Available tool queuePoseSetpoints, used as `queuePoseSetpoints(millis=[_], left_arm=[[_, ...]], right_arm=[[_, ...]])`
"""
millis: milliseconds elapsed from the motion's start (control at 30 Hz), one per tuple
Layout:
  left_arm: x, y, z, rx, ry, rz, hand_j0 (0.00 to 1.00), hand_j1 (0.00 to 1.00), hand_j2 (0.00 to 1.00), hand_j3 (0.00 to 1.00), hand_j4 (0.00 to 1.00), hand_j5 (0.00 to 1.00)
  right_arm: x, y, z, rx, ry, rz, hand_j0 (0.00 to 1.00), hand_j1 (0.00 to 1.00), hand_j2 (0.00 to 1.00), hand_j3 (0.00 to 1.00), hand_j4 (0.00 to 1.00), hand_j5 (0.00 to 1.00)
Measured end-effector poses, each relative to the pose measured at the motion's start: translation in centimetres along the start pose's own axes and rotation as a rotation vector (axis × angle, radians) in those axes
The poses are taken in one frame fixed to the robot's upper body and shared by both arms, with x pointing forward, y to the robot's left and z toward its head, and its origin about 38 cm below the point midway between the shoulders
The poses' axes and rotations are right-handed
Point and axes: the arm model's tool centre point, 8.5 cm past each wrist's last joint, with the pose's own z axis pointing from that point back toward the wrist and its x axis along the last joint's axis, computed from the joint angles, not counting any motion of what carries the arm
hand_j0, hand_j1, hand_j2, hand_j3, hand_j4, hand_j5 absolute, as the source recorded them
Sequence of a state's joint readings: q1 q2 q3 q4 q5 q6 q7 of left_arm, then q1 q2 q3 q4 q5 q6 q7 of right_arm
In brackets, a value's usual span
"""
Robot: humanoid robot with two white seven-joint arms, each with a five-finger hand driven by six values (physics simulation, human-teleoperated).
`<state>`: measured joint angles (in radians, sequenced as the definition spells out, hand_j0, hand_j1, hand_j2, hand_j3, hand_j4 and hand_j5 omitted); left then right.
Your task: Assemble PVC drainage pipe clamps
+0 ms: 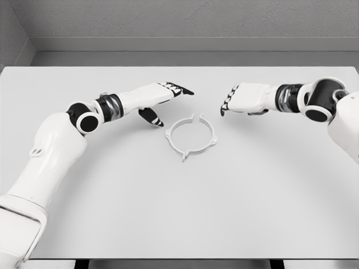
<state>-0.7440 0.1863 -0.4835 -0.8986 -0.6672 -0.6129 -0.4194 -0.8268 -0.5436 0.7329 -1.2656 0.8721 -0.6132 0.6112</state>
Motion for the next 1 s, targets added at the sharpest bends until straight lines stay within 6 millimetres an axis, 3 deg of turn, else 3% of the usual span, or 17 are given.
queuePoseSetpoints(millis=[700,1000], left_arm=[[-0.8,0.6,1.5,-0.001,0.017,-0.029,1.0,1.0,1.0,1.0,1.0,1.0],[-0.4,0.6,1.5,0.0,0.007,-0.036,1.0,1.0,1.0,1.0,1.0,1.0]], right_arm=[[1.0,-0.6,-3.5,0.041,-0.021,0.01,0.75,0.75,0.75,0.75,0.75,0.75],[1.5,-1.0,-3.9,0.036,-0.034,0.017,0.75,0.75,0.75,0.75,0.75,0.75]])
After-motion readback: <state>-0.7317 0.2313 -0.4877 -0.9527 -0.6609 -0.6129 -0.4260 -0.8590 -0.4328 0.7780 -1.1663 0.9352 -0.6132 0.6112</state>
